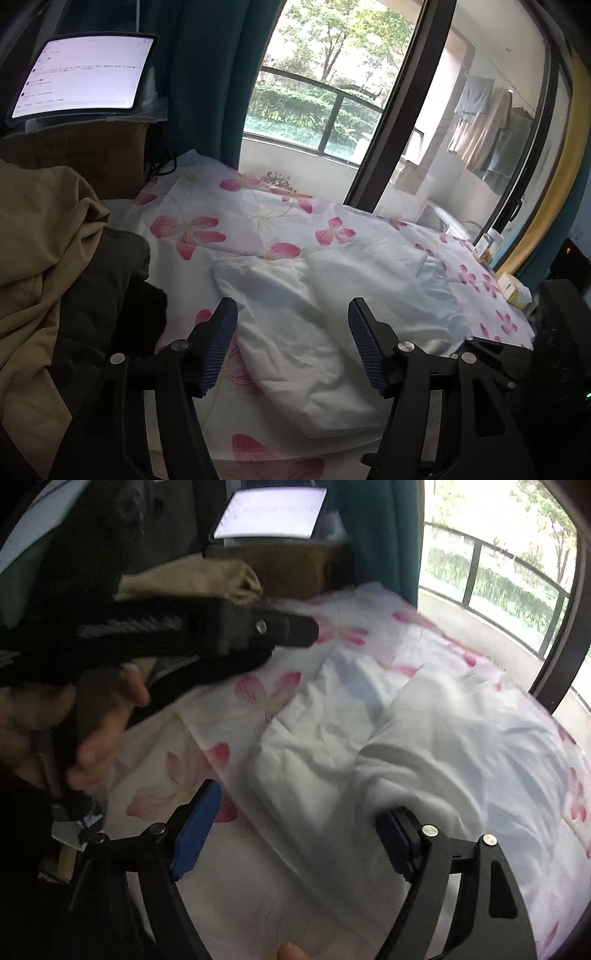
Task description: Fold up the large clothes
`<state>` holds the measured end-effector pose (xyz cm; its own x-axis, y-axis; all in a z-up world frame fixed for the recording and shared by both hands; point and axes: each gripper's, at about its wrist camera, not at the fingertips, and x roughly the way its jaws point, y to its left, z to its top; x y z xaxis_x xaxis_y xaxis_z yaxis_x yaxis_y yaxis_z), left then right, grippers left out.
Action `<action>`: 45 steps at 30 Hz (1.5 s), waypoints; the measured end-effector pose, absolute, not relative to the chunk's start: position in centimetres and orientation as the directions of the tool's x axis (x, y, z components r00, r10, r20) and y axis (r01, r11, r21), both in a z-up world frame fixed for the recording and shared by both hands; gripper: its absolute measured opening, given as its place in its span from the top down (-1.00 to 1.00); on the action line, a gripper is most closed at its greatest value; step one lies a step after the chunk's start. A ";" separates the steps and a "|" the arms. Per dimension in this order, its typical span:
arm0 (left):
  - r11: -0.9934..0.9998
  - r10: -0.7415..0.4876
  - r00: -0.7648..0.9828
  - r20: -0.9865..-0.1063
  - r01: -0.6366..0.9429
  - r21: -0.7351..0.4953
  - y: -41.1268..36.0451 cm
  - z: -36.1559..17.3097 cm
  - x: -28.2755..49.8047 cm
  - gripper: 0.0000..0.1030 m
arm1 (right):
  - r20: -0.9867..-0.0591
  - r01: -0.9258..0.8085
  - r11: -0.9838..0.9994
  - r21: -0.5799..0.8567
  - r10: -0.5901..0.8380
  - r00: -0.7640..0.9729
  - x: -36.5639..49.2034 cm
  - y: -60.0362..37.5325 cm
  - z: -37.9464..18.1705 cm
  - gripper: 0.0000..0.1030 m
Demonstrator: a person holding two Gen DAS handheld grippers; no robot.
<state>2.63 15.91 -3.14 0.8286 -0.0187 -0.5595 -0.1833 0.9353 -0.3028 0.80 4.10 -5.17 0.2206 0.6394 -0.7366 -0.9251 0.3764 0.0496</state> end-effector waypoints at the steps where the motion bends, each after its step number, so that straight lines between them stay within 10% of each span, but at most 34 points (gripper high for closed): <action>1: 0.936 -0.023 0.831 -0.555 -0.178 -0.305 15.6 -2.9 2.7 -0.30 | -0.722 -0.922 0.384 0.047 0.651 0.235 1.0 3.5 -4.5 -0.58; 16: 0.956 -0.200 0.744 -0.638 0.005 -0.294 6.3 -4.5 8.5 -0.45 | -0.647 -0.729 0.681 0.068 0.587 0.487 7.5 -8.7 -3.0 -0.58; 22: 0.992 -0.095 0.634 -0.767 -0.001 -0.123 4.2 -7.6 10.2 -0.43 | -0.673 -0.613 0.787 0.076 0.494 0.551 11.1 -12.6 -4.1 -0.58; 24: 0.992 -0.080 0.631 -0.772 -0.023 -0.121 5.2 -8.0 9.5 -0.05 | -0.683 -0.591 0.801 0.092 0.483 0.549 11.8 -13.1 -4.4 -0.58; 26: 0.990 -0.064 0.630 -0.774 -0.057 -0.129 6.6 -8.1 8.6 0.74 | -0.695 -0.578 0.809 0.105 0.476 0.539 12.4 -13.3 -5.0 -0.59; 27: 0.988 -0.048 0.632 -0.774 -0.083 -0.129 7.3 -8.0 8.2 0.77 | -0.705 -0.571 0.814 0.109 0.468 0.533 12.7 -13.2 -5.3 -0.59; 35: 0.953 0.050 0.595 -0.802 -0.270 -0.140 13.4 -9.4 4.4 0.75 | -0.734 -0.572 0.812 0.119 0.459 0.500 13.4 -12.0 -6.6 -0.58; 38: 0.942 0.069 0.589 -0.805 -0.303 -0.141 14.2 -9.5 4.2 0.23 | -0.742 -0.575 0.811 0.109 0.451 0.496 13.4 -11.2 -6.8 -0.58; 45: 0.958 0.052 0.705 -0.708 -0.236 -0.165 14.1 -6.0 6.3 -0.06 | -0.747 -0.565 0.820 0.092 0.432 0.505 13.8 -10.8 -6.5 -0.58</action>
